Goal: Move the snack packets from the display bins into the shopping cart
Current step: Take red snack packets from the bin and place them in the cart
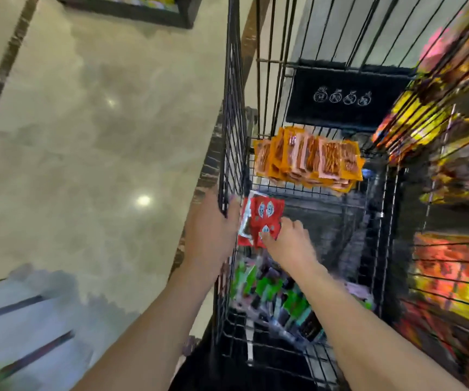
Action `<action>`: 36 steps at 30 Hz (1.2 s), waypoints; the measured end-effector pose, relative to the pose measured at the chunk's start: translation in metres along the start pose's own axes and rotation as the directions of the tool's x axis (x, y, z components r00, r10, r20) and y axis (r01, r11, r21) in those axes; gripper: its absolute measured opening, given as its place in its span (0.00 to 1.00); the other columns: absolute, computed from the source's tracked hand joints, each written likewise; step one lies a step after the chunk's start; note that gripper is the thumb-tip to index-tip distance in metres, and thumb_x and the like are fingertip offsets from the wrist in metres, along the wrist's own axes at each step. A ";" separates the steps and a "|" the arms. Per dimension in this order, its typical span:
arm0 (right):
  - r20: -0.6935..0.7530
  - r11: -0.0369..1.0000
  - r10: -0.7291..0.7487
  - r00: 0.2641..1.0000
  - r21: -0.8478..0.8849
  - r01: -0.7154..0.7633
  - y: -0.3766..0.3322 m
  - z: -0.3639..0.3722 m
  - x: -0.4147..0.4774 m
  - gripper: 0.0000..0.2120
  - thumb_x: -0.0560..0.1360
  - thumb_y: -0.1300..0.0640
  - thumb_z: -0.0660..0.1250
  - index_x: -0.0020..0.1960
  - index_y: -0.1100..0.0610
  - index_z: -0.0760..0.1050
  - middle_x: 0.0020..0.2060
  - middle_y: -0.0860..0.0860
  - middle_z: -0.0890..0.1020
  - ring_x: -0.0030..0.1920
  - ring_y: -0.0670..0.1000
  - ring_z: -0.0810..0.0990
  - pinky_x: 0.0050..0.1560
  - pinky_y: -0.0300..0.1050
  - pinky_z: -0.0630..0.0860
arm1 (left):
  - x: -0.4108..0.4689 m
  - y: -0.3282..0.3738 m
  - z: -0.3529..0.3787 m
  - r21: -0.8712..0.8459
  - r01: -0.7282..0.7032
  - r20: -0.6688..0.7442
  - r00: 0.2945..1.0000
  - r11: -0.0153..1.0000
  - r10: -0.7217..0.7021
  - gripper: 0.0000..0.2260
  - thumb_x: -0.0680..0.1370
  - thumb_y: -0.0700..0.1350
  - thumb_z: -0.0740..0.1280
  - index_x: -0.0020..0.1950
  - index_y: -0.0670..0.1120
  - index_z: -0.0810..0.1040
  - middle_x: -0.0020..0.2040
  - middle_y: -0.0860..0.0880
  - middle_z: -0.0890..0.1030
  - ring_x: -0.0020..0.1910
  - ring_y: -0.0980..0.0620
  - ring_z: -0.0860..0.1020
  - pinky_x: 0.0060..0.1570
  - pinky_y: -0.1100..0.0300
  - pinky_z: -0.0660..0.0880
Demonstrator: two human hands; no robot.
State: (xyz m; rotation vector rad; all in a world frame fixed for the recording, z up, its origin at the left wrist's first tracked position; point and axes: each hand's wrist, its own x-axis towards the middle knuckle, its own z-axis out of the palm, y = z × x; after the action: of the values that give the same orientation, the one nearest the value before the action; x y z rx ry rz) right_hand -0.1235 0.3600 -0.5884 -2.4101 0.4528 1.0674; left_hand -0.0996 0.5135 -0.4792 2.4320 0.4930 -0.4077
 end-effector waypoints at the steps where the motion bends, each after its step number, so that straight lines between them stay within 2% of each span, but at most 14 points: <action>1: 0.015 0.999 0.017 1.000 0.026 -0.018 0.000 0.010 0.013 0.33 0.79 0.36 0.64 0.75 0.56 0.65 0.72 0.60 0.69 0.71 0.64 0.69 0.70 0.62 0.71 | -0.001 -0.003 0.002 -0.032 -0.015 -0.013 1.000 0.999 0.015 0.20 0.86 0.59 0.59 0.64 0.46 0.79 0.50 0.45 0.86 0.49 0.43 0.84 0.54 0.45 0.81; 5: 0.048 0.988 0.093 0.994 0.116 -0.098 -0.001 0.047 0.056 0.45 0.72 0.28 0.68 0.78 0.53 0.60 0.79 0.59 0.60 0.77 0.64 0.63 0.74 0.63 0.66 | -0.004 -0.012 0.007 -0.112 -0.066 -0.080 0.995 0.991 0.058 0.14 0.86 0.56 0.62 0.65 0.50 0.80 0.45 0.48 0.86 0.45 0.47 0.85 0.50 0.45 0.82; 9: 0.007 0.992 0.115 0.993 0.051 -0.116 -0.002 0.070 0.081 0.51 0.70 0.27 0.70 0.78 0.57 0.53 0.74 0.58 0.59 0.73 0.63 0.65 0.67 0.63 0.71 | -0.005 -0.018 0.011 -0.162 -0.094 -0.120 0.990 0.982 0.075 0.16 0.85 0.58 0.62 0.65 0.51 0.80 0.44 0.49 0.86 0.41 0.48 0.85 0.45 0.45 0.82; 11: -0.035 0.992 0.117 0.993 0.061 -0.115 -0.001 0.075 0.087 0.45 0.74 0.34 0.70 0.78 0.57 0.54 0.73 0.58 0.61 0.73 0.63 0.66 0.65 0.63 0.72 | -0.004 -0.020 0.013 -0.192 -0.108 -0.138 0.987 0.975 0.082 0.16 0.84 0.58 0.62 0.64 0.51 0.81 0.41 0.49 0.86 0.37 0.47 0.84 0.43 0.44 0.82; 15: -0.125 0.997 0.018 0.992 0.074 -0.009 0.008 0.065 0.086 0.24 0.82 0.45 0.63 0.72 0.59 0.68 0.64 0.59 0.74 0.61 0.62 0.77 0.59 0.55 0.75 | -0.004 -0.025 0.018 -0.243 -0.114 -0.152 0.985 0.963 0.078 0.13 0.83 0.58 0.63 0.60 0.53 0.81 0.34 0.46 0.84 0.31 0.43 0.82 0.39 0.41 0.81; 18: -0.150 0.982 -0.048 0.988 0.175 0.075 0.019 0.049 0.077 0.12 0.84 0.50 0.62 0.61 0.55 0.77 0.54 0.54 0.81 0.53 0.57 0.80 0.51 0.49 0.74 | -0.003 -0.027 0.020 -0.277 -0.123 -0.160 0.984 0.953 0.080 0.09 0.83 0.58 0.64 0.57 0.57 0.80 0.33 0.45 0.83 0.30 0.43 0.82 0.37 0.40 0.81; 21: -0.138 0.838 -0.040 0.990 0.535 0.109 0.030 0.037 0.061 0.08 0.83 0.53 0.65 0.48 0.48 0.82 0.40 0.44 0.86 0.38 0.44 0.84 0.35 0.39 0.77 | -0.002 -0.028 0.021 -0.290 -0.135 -0.157 0.983 0.947 0.092 0.09 0.83 0.59 0.64 0.55 0.58 0.81 0.33 0.46 0.83 0.31 0.44 0.81 0.36 0.40 0.81; 23: -0.143 0.741 -0.040 0.989 0.659 0.125 0.033 0.025 0.046 0.13 0.81 0.57 0.68 0.43 0.42 0.82 0.36 0.36 0.85 0.36 0.34 0.82 0.35 0.33 0.76 | -0.004 -0.026 0.020 -0.318 -0.138 -0.154 0.984 0.938 0.093 0.06 0.83 0.60 0.64 0.52 0.62 0.80 0.34 0.45 0.83 0.32 0.43 0.81 0.35 0.40 0.81; 25: -0.143 0.684 -0.053 0.988 0.716 0.140 0.032 0.009 0.027 0.18 0.80 0.57 0.70 0.41 0.35 0.83 0.38 0.32 0.84 0.40 0.32 0.82 0.40 0.35 0.77 | -0.005 -0.024 0.018 -0.350 -0.140 -0.146 0.985 0.926 0.094 0.04 0.82 0.60 0.64 0.51 0.65 0.78 0.36 0.45 0.83 0.34 0.41 0.82 0.35 0.38 0.82; 26: -0.140 0.652 -0.076 0.987 0.742 0.155 0.030 0.001 0.016 0.19 0.80 0.57 0.70 0.42 0.32 0.83 0.41 0.34 0.85 0.43 0.34 0.83 0.44 0.37 0.79 | -0.006 -0.024 0.017 -0.365 -0.134 -0.134 0.987 0.921 0.090 0.04 0.81 0.62 0.64 0.52 0.65 0.78 0.37 0.44 0.83 0.35 0.40 0.82 0.35 0.38 0.82; 28: -0.140 0.550 -0.149 0.979 0.811 0.200 0.029 -0.012 -0.006 0.15 0.80 0.56 0.71 0.51 0.33 0.84 0.49 0.39 0.87 0.51 0.41 0.86 0.51 0.42 0.81 | -0.005 -0.022 0.013 -0.390 -0.084 -0.083 0.995 0.917 0.056 0.12 0.77 0.66 0.65 0.56 0.65 0.78 0.40 0.45 0.85 0.38 0.42 0.83 0.40 0.41 0.84; 31: -0.161 0.413 -0.272 0.949 0.871 0.266 0.026 -0.032 -0.042 0.12 0.79 0.53 0.72 0.60 0.40 0.83 0.56 0.45 0.87 0.58 0.47 0.85 0.53 0.41 0.82 | -0.011 -0.020 0.005 -0.429 -0.008 -0.048 0.999 0.903 -0.014 0.22 0.74 0.67 0.72 0.65 0.62 0.75 0.55 0.60 0.84 0.51 0.65 0.82 0.52 0.56 0.81; 33: -0.186 0.344 -0.336 0.923 0.888 0.305 0.020 -0.043 -0.062 0.15 0.76 0.46 0.74 0.63 0.42 0.82 0.59 0.48 0.86 0.61 0.51 0.84 0.59 0.52 0.81 | -0.023 -0.017 -0.004 -0.488 -0.014 -0.069 0.997 0.872 -0.023 0.24 0.74 0.66 0.75 0.66 0.65 0.71 0.60 0.66 0.79 0.57 0.75 0.75 0.54 0.67 0.72; 36: -0.240 0.256 -0.434 0.869 0.892 0.374 0.006 -0.056 -0.088 0.21 0.75 0.41 0.75 0.66 0.44 0.81 0.61 0.50 0.85 0.62 0.53 0.83 0.61 0.57 0.80 | -0.044 -0.010 -0.017 -0.564 -0.012 -0.070 0.997 0.826 -0.033 0.27 0.67 0.73 0.71 0.63 0.69 0.72 0.64 0.67 0.77 0.60 0.74 0.74 0.56 0.66 0.73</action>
State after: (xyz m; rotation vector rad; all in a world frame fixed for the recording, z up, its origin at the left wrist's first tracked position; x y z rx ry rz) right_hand -0.1492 0.3349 -0.4905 -1.2945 0.2512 0.3919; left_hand -0.1404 0.5204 -0.4542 1.8689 0.5673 -0.1384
